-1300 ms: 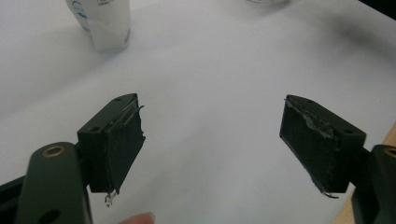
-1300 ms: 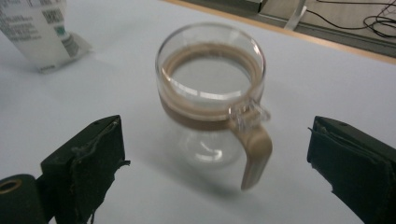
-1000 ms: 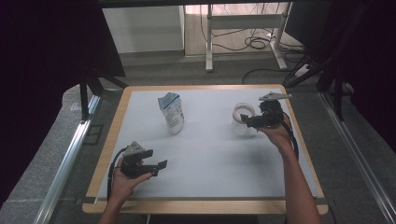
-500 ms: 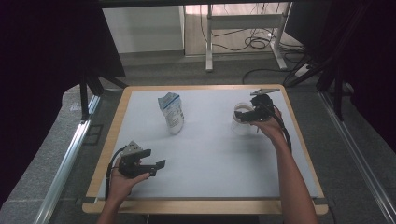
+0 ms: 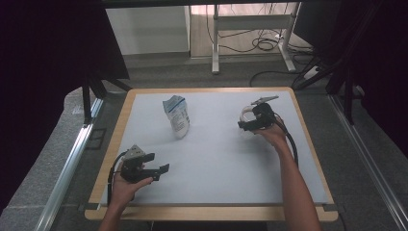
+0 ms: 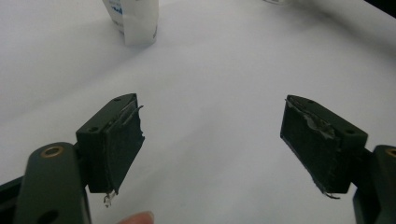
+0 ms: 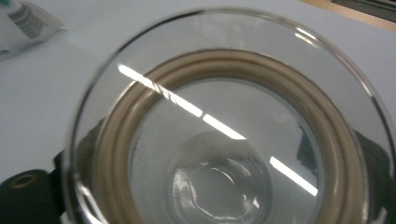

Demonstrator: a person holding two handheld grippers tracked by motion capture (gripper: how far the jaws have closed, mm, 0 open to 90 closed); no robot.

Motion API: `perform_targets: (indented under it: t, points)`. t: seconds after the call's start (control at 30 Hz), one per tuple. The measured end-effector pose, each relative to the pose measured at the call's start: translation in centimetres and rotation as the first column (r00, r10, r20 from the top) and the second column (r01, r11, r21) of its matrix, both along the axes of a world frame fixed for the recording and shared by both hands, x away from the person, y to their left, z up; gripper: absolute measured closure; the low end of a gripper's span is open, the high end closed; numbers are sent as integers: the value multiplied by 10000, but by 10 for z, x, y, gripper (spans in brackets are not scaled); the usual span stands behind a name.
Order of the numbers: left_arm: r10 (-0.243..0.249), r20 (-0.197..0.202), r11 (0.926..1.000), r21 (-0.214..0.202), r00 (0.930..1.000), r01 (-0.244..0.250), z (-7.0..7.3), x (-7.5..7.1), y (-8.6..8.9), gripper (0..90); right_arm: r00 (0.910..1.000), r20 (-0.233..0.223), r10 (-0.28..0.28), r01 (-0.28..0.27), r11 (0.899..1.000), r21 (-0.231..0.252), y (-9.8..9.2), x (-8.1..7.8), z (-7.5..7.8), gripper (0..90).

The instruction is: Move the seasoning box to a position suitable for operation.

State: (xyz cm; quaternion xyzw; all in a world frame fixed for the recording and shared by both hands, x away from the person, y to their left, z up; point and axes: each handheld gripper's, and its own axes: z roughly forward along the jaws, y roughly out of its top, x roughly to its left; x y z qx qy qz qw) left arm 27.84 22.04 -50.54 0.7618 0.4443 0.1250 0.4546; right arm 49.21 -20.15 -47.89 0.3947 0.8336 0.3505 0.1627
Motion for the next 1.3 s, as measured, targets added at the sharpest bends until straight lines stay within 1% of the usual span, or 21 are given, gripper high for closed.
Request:
perform_targets:
  t: [0.1,0.2,0.27,0.33,0.43,0.47,0.5,0.53,0.6,0.63,0.67,0.7,0.73,0.77,0.83,0.87,0.9,1.0,1.17,1.2,1.3]
  points:
    - [-16,39,10000,-31,10000,16,2,-1,0,203,10000,52,-66,66,10000,-28,1,-1,0,102]
    - [-113,-4,9997,-209,9999,113,2,1,1,203,9999,77,-104,105,9999,-40,1,-2,0,106]
    - [-110,-19,9997,-225,9999,109,2,2,1,204,10000,20,35,-35,9999,-108,2,-4,1,107]
    - [-216,-37,9996,-168,9998,215,1,8,0,204,9999,-107,35,-35,10000,39,2,-6,4,108]
    - [-360,-22,9991,-224,9993,359,2,12,-2,205,9999,-97,96,-94,9998,164,0,-9,8,109]
    - [-486,78,9986,-184,9988,487,3,15,-5,205,9997,-28,234,-233,9996,135,0,-16,14,109]
    - [-486,78,9986,-184,9988,487,3,15,-5,205,9997,-28,234,-233,9996,135,0,-16,14,109]
    - [-607,158,9981,-49,9980,608,6,17,-9,205,9990,217,384,-388,9990,204,-1,-27,20,109]
    - [-652,230,9979,-11,9976,653,8,18,-11,205,9989,178,438,-443,9986,290,-2,-31,22,109]
    - [-768,307,9970,-47,9966,770,11,17,-15,205,9965,227,801,-810,9960,371,-3,-43,26,109]
    - [-768,307,9970,-47,9966,770,11,17,-15,205,9965,227,801,-810,9960,371,-3,-43,26,109]
    - [-829,281,9965,-42,9962,830,12,16,-17,205,9944,276,1023,-1030,9944,253,-3,-55,30,109]
    - [-829,281,9965,-42,9962,830,12,16,-17,203,9944,276,1023,-1030,9944,253,-3,-55,30,109]
    - [-751,254,9972,36,9969,750,11,15,-17,204,9907,268,1331,-1336,9908,203,-3,-66,33,109]
    - [-702,209,9975,11,9973,702,10,14,-16,204,9895,229,1426,-1431,9895,224,-3,-70,34,109]
    - [-645,173,9979,14,9978,645,9,13,-15,204,9864,216,1629,-1635,9861,286,-2,-75,34,109]
    - [-568,158,9984,30,9983,568,8,13,-13,204,9814,139,1914,-1918,9808,360,-1,-82,33,109]
    - [-417,100,9991,15,9991,417,7,11,-11,204,9735,86,2284,-2285,9734,176,5,-89,29,109]
    - [-371,37,9993,4,9993,370,4,11,-9,204,9641,-216,2648,-2649,9643,-22,13,-94,14,109]
    - [-371,37,9993,4,9993,370,4,11,-9,204,9641,-216,2648,-2649,9643,-22,13,-94,14,109]
    - [-385,15,9993,-8,9993,385,3,14,-8,204,9588,-299,2824,-2831,9588,-224,20,-98,6,109]
